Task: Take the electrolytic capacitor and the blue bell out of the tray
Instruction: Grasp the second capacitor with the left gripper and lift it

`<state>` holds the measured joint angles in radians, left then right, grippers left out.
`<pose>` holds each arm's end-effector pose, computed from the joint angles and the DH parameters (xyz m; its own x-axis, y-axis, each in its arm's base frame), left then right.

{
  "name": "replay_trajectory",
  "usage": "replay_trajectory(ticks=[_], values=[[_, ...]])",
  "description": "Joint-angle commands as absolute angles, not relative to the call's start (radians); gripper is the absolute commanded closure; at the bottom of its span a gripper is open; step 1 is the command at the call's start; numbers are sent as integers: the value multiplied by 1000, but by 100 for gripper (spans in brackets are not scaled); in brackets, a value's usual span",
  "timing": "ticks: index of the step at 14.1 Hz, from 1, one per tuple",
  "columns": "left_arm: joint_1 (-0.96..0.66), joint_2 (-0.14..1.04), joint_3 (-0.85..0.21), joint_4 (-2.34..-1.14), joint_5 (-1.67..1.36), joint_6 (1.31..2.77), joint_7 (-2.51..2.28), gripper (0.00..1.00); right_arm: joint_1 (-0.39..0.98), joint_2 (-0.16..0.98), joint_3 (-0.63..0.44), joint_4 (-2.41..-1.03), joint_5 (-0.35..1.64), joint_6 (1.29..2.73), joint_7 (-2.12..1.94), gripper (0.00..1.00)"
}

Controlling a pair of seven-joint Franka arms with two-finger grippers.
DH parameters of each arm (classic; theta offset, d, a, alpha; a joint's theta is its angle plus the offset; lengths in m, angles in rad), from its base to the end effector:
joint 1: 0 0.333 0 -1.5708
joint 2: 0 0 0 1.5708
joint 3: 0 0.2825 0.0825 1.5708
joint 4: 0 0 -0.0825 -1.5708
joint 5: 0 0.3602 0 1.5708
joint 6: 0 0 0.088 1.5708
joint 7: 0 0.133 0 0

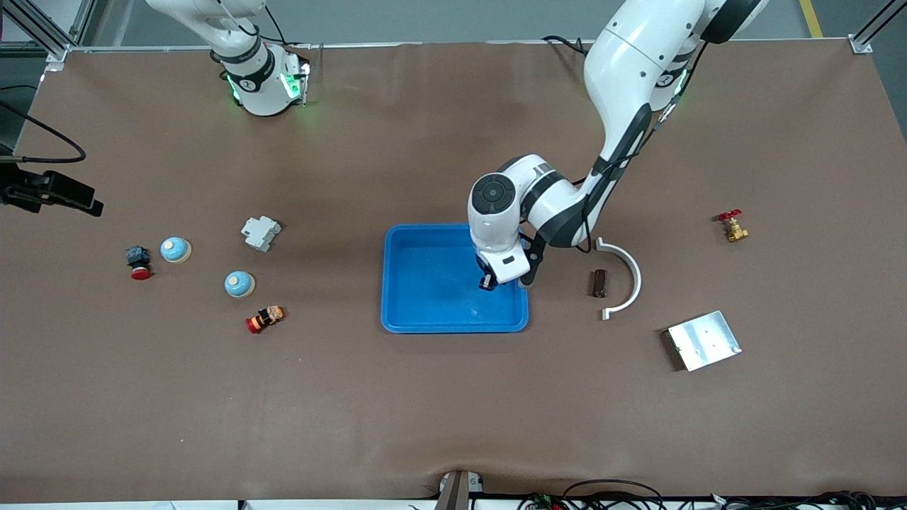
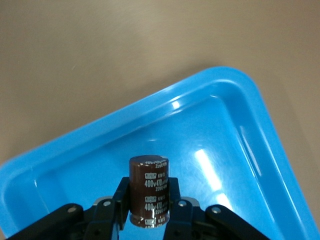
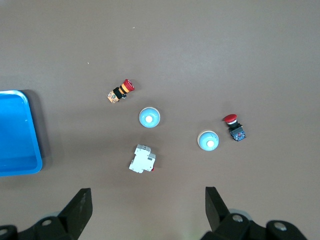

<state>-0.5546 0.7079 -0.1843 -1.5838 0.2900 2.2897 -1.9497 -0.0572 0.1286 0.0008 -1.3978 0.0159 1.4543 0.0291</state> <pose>0.5049 -0.4275 0.1915 0.4807 0.8722 0.0905 0.8729 -0.4858 0.0448 0.5517 -0.0289 0.5620 0.9939 -0.0834 -0.0725 -0.0846 -0.9963 -0.0139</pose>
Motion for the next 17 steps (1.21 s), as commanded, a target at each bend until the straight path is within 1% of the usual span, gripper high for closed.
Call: replay_trajectory(ticks=[1,4,7,10,13,14,17], values=[[-554,672,-184,-1594,296,2253,-1749,100,-54,121,-3,-1391,8,1440,46,0],[-523,649,-183,-1604,298,2249,-1562,100,-52,120,-2,-1393,6,1440,48,0],[-425,643,-196,-1598,289,2249,-1283,100,-52,120,-2,-1393,8,1439,48,0],[-382,615,-206,-1618,284,2249,-1116,100,-54,123,-2,-1393,6,1443,46,0],[-319,543,-209,-1701,284,2250,-889,100,-51,124,-2,-1393,6,1445,48,0],[-295,517,-224,-1733,282,2252,-823,100,-52,124,-2,-1391,6,1447,48,0],[-142,441,-316,-1862,284,2290,-651,100,-60,124,-5,-1391,5,1447,45,0]])
